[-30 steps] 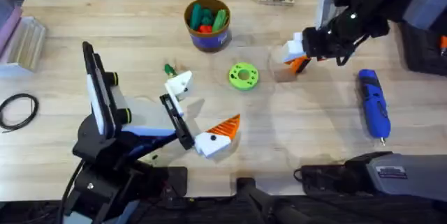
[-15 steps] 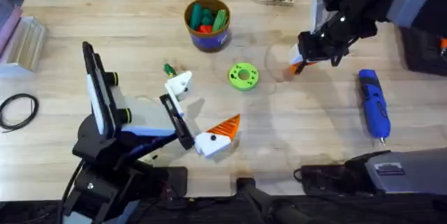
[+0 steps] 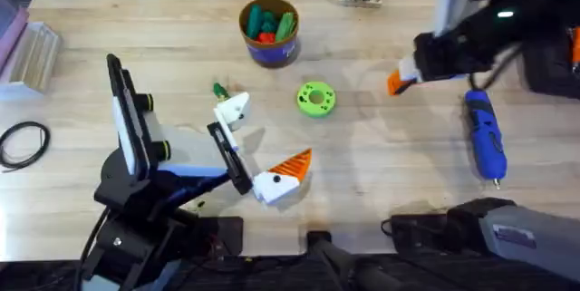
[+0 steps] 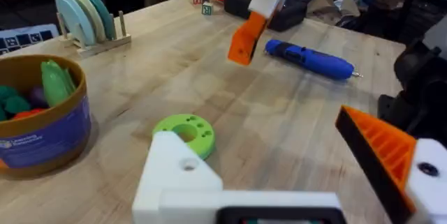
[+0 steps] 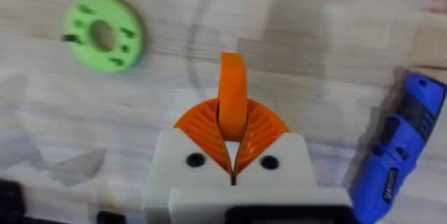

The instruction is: Pick up the gripper from the table and insert it into the empty holder that is missing its gripper. Then pick up a screw, insert it into the mounting hole, and use the screwdriver to tighten it. Finally, clean up the table by picking up the vegetable and placing it into the bucket.

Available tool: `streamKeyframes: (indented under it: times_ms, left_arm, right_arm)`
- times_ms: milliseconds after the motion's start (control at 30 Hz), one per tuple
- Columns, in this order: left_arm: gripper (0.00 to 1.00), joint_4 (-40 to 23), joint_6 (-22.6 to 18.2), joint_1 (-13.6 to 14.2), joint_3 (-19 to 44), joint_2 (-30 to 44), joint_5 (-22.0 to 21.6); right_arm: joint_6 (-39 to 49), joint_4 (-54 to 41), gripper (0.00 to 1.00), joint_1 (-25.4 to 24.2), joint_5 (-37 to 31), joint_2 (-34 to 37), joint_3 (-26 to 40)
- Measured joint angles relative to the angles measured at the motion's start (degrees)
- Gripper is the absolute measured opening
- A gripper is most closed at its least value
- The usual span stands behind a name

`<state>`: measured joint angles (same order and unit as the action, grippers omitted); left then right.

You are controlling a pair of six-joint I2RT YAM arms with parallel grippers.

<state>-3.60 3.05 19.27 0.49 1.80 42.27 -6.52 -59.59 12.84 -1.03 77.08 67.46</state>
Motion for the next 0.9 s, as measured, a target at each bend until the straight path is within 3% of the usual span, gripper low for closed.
streamKeyframes:
  times_ms: [167, 367, 600, 900]
  left_arm:
    - [0.985, 0.0, 0.0, 0.0, 0.0, 0.02, 0.01]
    - [0.985, 0.02, 0.0, 0.0, 0.0, 0.0, -0.01]
    - [0.985, 0.0, 0.0, 0.0, 0.0, 0.0, -0.01]
    - [0.985, 0.0, 0.0, 0.0, 0.0, 0.0, 0.01]
  right_arm:
    - [0.34, 5.7, 0.011, -0.02, 9.46, -11.9, -1.64]
    - [-5.68, 24.54, 0.011, 0.0, 29.38, -21.07, -15.93]
    - [-20.62, 55.58, 0.01, 1.64, 50.68, -15.77, -35.75]
    - [-35.76, 77.69, 0.009, 8.81, 60.44, -5.38, -38.97]
